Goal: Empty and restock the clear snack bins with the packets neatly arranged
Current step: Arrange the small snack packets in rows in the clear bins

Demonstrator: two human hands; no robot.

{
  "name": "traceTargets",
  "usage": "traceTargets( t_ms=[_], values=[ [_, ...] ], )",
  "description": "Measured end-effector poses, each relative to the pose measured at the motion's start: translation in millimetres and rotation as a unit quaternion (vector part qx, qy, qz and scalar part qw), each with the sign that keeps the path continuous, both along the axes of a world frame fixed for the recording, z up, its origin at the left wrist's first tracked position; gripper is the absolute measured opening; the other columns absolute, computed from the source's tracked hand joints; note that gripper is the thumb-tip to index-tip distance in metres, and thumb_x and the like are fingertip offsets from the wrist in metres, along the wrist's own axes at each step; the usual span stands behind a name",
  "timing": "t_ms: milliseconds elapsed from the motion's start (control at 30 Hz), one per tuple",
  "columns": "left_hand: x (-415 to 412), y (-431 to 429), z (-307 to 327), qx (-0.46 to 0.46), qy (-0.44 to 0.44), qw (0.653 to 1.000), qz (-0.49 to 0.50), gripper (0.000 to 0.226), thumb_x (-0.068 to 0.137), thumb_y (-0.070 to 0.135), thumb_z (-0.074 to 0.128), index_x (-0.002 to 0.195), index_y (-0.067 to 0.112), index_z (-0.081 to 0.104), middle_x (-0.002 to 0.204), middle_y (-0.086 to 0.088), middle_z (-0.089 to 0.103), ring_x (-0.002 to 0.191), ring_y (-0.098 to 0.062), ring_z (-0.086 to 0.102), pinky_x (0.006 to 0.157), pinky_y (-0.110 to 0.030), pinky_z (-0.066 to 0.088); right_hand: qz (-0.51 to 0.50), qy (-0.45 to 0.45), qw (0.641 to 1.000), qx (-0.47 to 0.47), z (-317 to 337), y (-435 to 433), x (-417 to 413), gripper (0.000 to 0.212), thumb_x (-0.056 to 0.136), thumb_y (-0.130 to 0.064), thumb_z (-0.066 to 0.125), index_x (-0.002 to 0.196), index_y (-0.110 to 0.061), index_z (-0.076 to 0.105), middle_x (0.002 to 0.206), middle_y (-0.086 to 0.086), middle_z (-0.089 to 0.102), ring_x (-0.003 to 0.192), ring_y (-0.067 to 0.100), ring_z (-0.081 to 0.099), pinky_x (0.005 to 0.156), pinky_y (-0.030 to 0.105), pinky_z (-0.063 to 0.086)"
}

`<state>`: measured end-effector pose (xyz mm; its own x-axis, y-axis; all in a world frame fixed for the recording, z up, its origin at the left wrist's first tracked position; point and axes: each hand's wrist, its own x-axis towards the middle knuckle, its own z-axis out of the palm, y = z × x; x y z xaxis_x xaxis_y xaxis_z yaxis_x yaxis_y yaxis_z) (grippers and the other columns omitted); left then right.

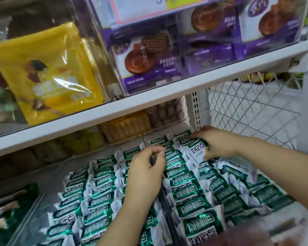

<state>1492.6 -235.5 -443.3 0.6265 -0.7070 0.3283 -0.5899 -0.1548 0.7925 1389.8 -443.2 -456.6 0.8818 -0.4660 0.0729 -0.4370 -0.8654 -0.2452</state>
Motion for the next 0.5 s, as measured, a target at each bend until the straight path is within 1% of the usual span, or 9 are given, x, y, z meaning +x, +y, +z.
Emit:
traceTargets(
  t_ms=[67, 133, 167, 200, 267, 300, 367, 433, 500],
  values=[
    [2.5, -1.3, -2.1, -0.003, 0.003, 1.000, -0.003, 0.017, 0.097, 0.027, 0.051, 0.089, 0.040, 0.059, 0.085, 0.011, 0.061, 0.057, 0.007, 0.051, 0.050, -0.009, 0.039, -0.004, -0.036, 0.999, -0.007, -2.1, -0.9, 0.1, 0.070, 0.079, -0.020, 0.075, 0.139, -0.034, 0.041, 0.139, 0.003, 0.044, 0.100, 0.011, 0.052, 0.093, 0.021, 0.043],
    [4.7, -2.2, -3.7, -0.006, 0.004, 1.000, -0.003, 0.018, 0.096, 0.027, 0.052, 0.086, 0.041, 0.059, 0.091, 0.010, 0.063, 0.066, 0.012, 0.052, 0.058, -0.006, 0.040, -0.017, -0.088, 0.996, -0.001, -3.0, -2.5, 1.5, 0.058, 0.080, -0.021, 0.074, 0.132, -0.031, 0.049, 0.129, 0.004, 0.048, 0.089, 0.008, 0.052, 0.078, 0.019, 0.044],
    [6.0, -2.9, -4.6, -0.004, 0.003, 1.000, -0.002, 0.018, 0.096, 0.028, 0.052, 0.086, 0.042, 0.059, 0.094, 0.009, 0.063, 0.071, 0.011, 0.054, 0.060, -0.006, 0.040, -0.024, -0.108, 0.994, 0.001, -3.6, -3.1, 3.0, 0.054, 0.081, -0.022, 0.074, 0.129, -0.030, 0.051, 0.124, 0.004, 0.049, 0.082, 0.007, 0.050, 0.073, 0.017, 0.041],
    [7.2, -3.4, -5.6, -0.001, 0.002, 1.000, 0.001, 0.017, 0.096, 0.030, 0.052, 0.086, 0.043, 0.059, 0.097, 0.009, 0.063, 0.077, 0.008, 0.055, 0.062, -0.007, 0.041, -0.028, -0.119, 0.993, 0.001, -4.2, -3.4, 5.2, 0.052, 0.081, -0.023, 0.074, 0.127, -0.028, 0.052, 0.121, 0.004, 0.048, 0.079, 0.008, 0.048, 0.071, 0.017, 0.040],
    [8.9, -3.9, -7.7, 0.003, 0.005, 1.000, 0.005, 0.017, 0.095, 0.031, 0.052, 0.086, 0.044, 0.059, 0.100, 0.011, 0.063, 0.087, 0.003, 0.056, 0.069, -0.013, 0.042, -0.034, -0.122, 0.992, 0.007, -6.2, -2.1, 10.1, 0.051, 0.080, -0.024, 0.075, 0.126, -0.026, 0.054, 0.117, 0.003, 0.045, 0.080, 0.011, 0.049, 0.074, 0.020, 0.043],
    [9.2, -4.1, -8.0, 0.001, 0.005, 1.000, 0.004, 0.017, 0.095, 0.031, 0.052, 0.086, 0.044, 0.059, 0.098, 0.011, 0.063, 0.087, 0.003, 0.056, 0.069, -0.014, 0.042, -0.033, -0.120, 0.992, 0.013, -7.3, 0.2, 12.2, 0.052, 0.079, -0.024, 0.075, 0.127, -0.026, 0.054, 0.117, 0.002, 0.044, 0.084, 0.012, 0.051, 0.077, 0.021, 0.045],
    [8.2, -3.9, -7.1, -0.008, 0.003, 1.000, -0.003, 0.019, 0.096, 0.028, 0.052, 0.085, 0.042, 0.058, 0.092, 0.007, 0.065, 0.076, 0.002, 0.056, 0.063, -0.010, 0.041, -0.030, -0.106, 0.994, 0.025, -10.5, 4.2, 15.8, 0.054, 0.079, -0.024, 0.076, 0.129, -0.026, 0.053, 0.122, 0.003, 0.044, 0.098, 0.017, 0.053, 0.089, 0.024, 0.046],
    [5.7, -3.5, -5.2, -0.018, 0.002, 1.000, -0.009, 0.022, 0.096, 0.025, 0.052, 0.082, 0.041, 0.057, 0.088, 0.003, 0.066, 0.067, 0.002, 0.053, 0.057, -0.010, 0.040, -0.027, -0.090, 0.995, 0.041, -8.8, 5.3, 13.7, 0.058, 0.079, -0.026, 0.076, 0.132, -0.026, 0.051, 0.129, 0.005, 0.043, 0.110, 0.020, 0.052, 0.098, 0.025, 0.042],
    [5.5, -3.7, -3.8, -0.018, 0.000, 1.000, -0.009, 0.022, 0.096, 0.026, 0.052, 0.082, 0.042, 0.057, 0.089, 0.004, 0.066, 0.067, 0.005, 0.053, 0.058, -0.009, 0.040, -0.033, -0.088, 0.994, 0.061, 2.4, 4.7, 5.4, 0.061, 0.079, -0.032, 0.075, 0.134, -0.027, 0.048, 0.132, 0.004, 0.043, 0.108, 0.019, 0.053, 0.096, 0.022, 0.041]
  ],
)
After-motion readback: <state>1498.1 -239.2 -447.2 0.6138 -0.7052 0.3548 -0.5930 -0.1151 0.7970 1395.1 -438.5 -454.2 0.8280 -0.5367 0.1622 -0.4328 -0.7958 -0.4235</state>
